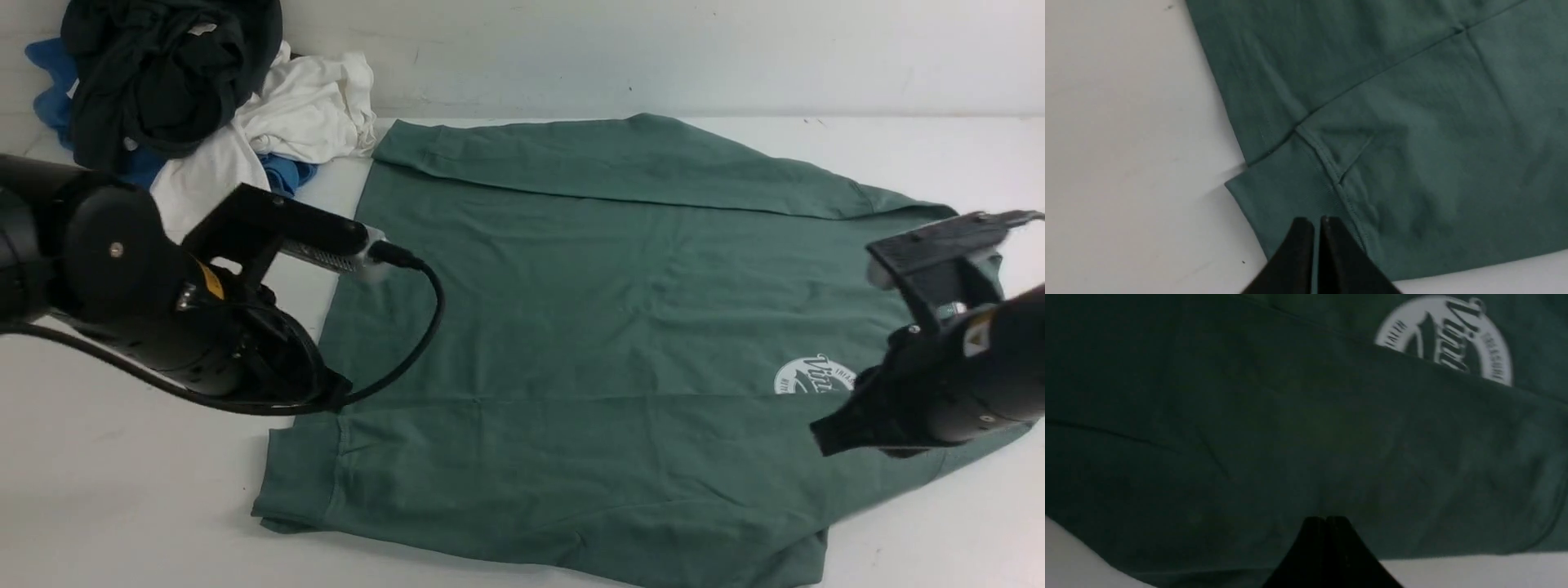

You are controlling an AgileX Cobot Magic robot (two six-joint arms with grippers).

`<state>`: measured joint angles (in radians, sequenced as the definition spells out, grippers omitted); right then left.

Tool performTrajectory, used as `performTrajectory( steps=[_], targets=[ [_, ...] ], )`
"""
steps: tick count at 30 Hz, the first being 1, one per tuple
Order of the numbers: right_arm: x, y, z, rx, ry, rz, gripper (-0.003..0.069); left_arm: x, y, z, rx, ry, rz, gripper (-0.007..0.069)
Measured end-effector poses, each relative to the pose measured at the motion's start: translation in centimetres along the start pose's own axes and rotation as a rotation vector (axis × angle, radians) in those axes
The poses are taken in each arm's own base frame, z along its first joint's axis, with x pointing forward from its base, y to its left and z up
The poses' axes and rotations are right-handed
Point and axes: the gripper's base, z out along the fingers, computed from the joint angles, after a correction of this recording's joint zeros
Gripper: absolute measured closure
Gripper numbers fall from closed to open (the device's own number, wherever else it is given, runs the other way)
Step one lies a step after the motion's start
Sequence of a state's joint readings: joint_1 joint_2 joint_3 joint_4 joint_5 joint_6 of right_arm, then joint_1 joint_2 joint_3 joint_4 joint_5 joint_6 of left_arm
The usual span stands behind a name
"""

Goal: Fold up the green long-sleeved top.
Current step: Use the left arm to clamp the cuff closest to it

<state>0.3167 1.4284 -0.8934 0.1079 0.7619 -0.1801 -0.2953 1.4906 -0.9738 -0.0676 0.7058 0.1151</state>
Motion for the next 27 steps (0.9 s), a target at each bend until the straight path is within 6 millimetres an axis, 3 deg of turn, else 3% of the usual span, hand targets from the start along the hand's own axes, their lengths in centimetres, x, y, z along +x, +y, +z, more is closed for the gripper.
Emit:
performTrajectory(
  steps=[6,11,14,18,22,25,26,27],
  targets=[
    [-0.8,0.7,2.3,-0.095,0.076,-0.029,0.0669,0.5,0.9,4.0,-0.010,0.130,-0.015,0.0438],
    [-0.9,1.1,2.4,-0.130,0.077,-0.005,0.0669,0.7,2.0,6.4,-0.027,0.158,-0.094,0.0267],
    [-0.9,1.2,2.4,-0.143,0.076,0.011,0.0669,0.6,2.8,7.6,-0.040,0.142,-0.150,0.0240],
    [-0.8,1.3,2.4,-0.155,0.081,0.020,0.0669,0.8,3.5,8.9,-0.051,0.147,-0.206,0.0258],
    [-0.8,1.4,2.3,-0.167,0.091,0.031,0.0669,0.5,4.2,9.5,-0.054,0.141,-0.293,0.0332],
    [-0.8,1.5,2.3,-0.176,0.088,0.043,0.0669,0.3,4.2,9.7,-0.054,0.130,-0.313,0.0465],
    [-0.8,1.5,2.3,-0.177,0.088,0.043,0.0669,0.3,4.2,9.7,-0.054,0.128,-0.313,0.0473],
    [-0.8,1.5,2.3,-0.179,0.087,0.046,0.0669,0.1,4.2,9.6,-0.053,0.126,-0.313,0.0540]
  ],
)
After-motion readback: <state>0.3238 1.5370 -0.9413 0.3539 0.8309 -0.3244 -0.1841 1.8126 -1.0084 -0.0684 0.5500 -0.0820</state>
